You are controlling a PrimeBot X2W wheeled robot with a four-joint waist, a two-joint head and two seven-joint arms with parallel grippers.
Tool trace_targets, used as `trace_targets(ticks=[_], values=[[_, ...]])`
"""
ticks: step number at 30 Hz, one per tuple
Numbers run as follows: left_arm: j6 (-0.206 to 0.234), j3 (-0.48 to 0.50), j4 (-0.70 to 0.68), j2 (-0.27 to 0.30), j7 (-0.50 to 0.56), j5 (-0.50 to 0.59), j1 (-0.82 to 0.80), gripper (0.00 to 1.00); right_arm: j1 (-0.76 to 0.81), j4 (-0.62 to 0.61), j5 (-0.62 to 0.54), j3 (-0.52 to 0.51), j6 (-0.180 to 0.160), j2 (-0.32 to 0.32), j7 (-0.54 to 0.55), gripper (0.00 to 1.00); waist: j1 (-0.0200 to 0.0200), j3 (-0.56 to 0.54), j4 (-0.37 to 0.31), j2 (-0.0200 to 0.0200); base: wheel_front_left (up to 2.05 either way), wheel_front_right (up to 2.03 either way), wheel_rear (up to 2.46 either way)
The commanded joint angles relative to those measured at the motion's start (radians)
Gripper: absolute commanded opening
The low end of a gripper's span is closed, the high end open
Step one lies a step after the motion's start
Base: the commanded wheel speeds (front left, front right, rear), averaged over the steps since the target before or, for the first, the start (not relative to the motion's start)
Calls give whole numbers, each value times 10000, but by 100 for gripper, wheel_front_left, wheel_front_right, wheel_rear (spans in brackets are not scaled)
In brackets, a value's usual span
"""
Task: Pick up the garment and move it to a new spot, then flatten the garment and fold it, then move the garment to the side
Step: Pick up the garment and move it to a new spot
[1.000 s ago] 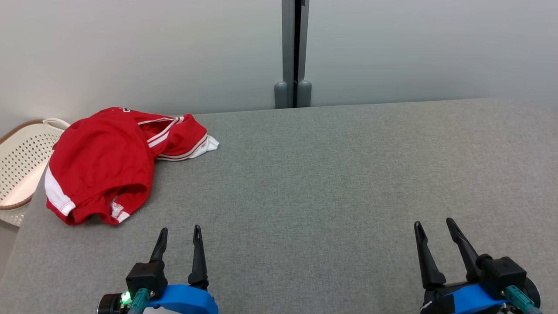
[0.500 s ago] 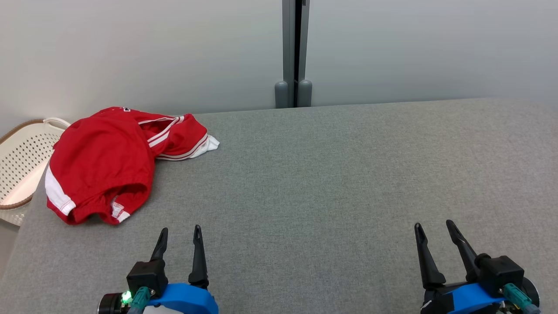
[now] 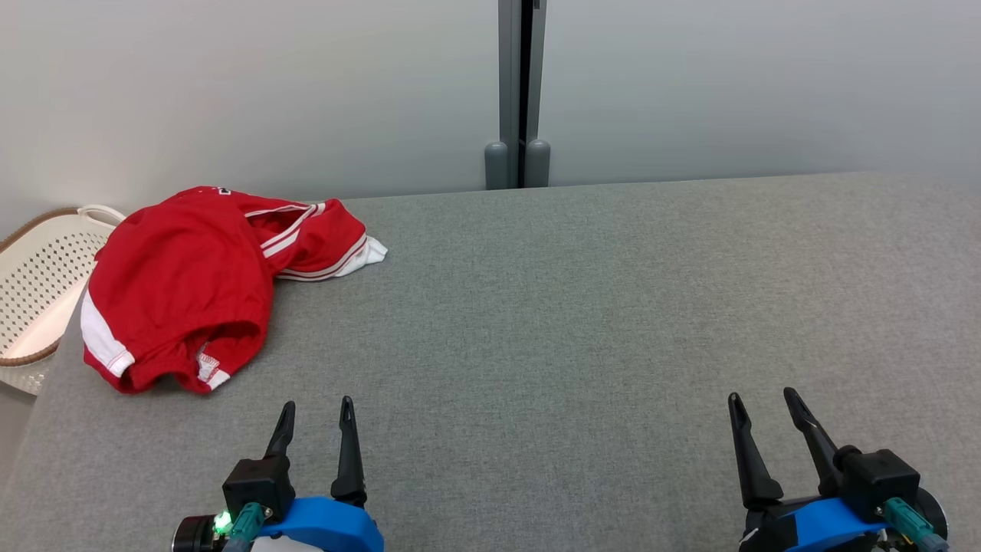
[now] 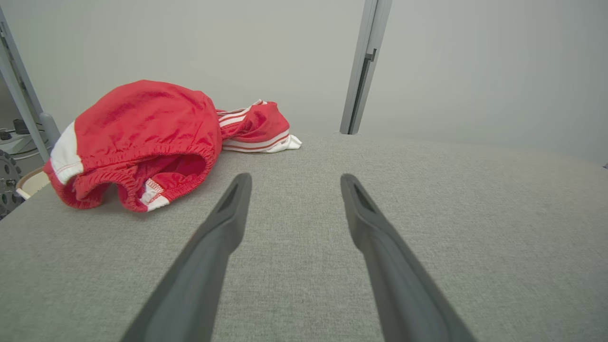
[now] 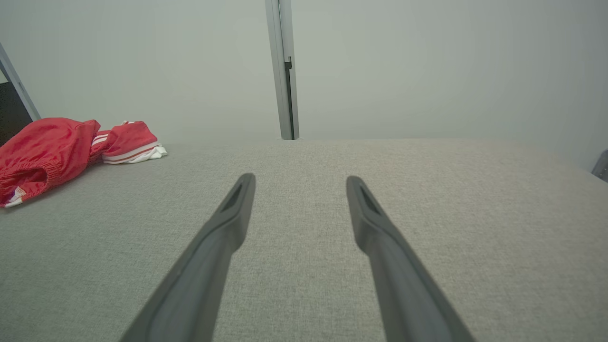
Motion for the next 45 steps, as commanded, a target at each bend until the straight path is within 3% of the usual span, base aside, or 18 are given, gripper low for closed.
trace_targets(ticks=[1,9,23,30,37,45], values=[[19,-18,8,20,-49,-10,-125,100,-95,23,-11,-23,5,-59,-42,100,0,10,16,0,0,0,0],[-10,-14,37,23,-49,37,-223,100,-4,-48,77,-94,5,-53,-42,100,0,157,489,0,0,0,0],[4,265,-117,92,-49,262,-275,100,-87,-282,255,-138,5,-50,-41,100,0,328,3181,0,0,0,0],[-26,367,-185,98,-47,291,-157,100,-83,-358,199,-67,5,-53,-41,100,0,248,4083,0,0,0,0],[-36,497,-255,97,-47,330,1,100,-52,-339,237,89,5,-54,-41,100,0,159,4298,0,0,0,0],[-63,782,-621,419,-49,310,-383,100,-158,-584,27,54,3,-54,-41,100,0,341,3820,0,0,0,0]])
